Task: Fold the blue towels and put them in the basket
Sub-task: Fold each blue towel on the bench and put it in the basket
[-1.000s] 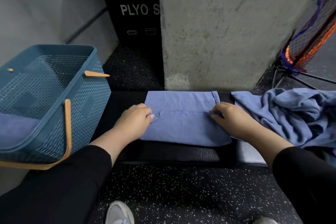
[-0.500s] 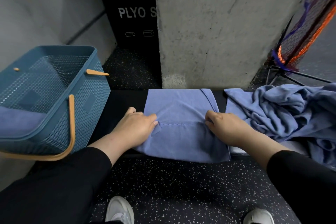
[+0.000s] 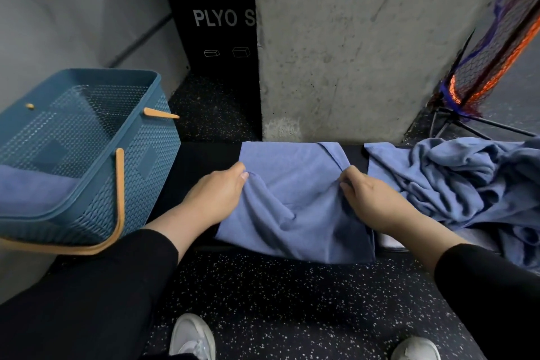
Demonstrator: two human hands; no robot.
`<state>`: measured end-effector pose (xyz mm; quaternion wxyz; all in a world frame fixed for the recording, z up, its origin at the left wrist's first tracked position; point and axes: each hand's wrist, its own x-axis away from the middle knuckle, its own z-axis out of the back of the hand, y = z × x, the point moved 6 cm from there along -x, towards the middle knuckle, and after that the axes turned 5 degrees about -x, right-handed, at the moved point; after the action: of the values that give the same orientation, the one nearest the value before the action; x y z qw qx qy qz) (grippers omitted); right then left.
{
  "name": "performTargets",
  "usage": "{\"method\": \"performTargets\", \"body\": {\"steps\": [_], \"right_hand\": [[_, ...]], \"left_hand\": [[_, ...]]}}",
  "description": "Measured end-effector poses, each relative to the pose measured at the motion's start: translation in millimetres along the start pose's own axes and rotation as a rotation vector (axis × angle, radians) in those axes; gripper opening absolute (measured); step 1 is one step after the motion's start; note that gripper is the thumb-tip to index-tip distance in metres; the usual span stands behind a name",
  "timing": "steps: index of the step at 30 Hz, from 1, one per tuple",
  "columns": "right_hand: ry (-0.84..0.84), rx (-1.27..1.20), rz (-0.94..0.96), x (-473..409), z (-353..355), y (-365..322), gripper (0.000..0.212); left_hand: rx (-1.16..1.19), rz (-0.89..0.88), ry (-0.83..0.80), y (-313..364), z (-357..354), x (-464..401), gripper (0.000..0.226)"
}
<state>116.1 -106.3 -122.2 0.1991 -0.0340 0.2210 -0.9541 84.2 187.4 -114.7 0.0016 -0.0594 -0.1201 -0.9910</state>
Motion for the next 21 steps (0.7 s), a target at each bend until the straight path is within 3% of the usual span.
{"method": "performTargets", "body": {"steps": [3, 5, 8, 12, 16, 21], "right_hand": [[0.024, 0.014, -0.030, -19, 1, 3, 0.016], [-0.028, 0.055, -0.040, -29, -5, 7, 0.014], [-0.080, 0.073, -0.046, -40, -13, 12, 0.009], [-0.088, 0.035, 0.006, -54, -21, 6, 0.008], [-0.108, 0.040, -0.071, -69, -28, 4, 0.015], [-0.104, 0.180, -0.165, -84, -33, 14, 0.043]], "left_hand": [[-0.124, 0.023, 0.042, 0, 1, -18, 0.027], [-0.242, -0.056, 0.115, 4, 0, -27, 0.027], [-0.203, -0.169, 0.177, 2, -13, -43, 0.029], [-0.156, -0.187, 0.139, 2, -29, -57, 0.030], [-0.117, -0.174, 0.076, 7, -37, -65, 0.022], [-0.045, -0.079, -0.061, 2, -41, -66, 0.015]]}}
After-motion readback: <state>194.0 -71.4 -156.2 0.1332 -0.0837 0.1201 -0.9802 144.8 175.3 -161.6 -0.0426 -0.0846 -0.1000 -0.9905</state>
